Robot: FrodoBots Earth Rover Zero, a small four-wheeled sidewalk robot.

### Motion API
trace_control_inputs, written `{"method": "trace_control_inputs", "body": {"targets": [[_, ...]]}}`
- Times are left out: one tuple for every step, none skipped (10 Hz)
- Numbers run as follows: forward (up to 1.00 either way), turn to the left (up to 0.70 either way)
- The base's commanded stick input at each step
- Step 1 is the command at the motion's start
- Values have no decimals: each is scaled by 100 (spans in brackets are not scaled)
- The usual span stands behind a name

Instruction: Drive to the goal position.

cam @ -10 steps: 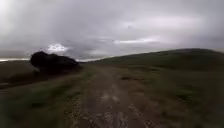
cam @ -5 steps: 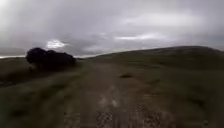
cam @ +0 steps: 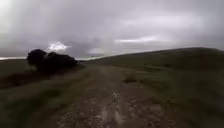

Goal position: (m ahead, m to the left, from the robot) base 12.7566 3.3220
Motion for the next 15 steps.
{"method": "trace_control_inputs", "body": {"targets": [[70, 0], [70, 0], [70, 0], [70, 0], [70, 0], [70, 0], [70, 0], [70, 0], [70, 0], [70, 0], [70, 0], [70, 0], [70, 0], [70, 0], [70, 0]]}}
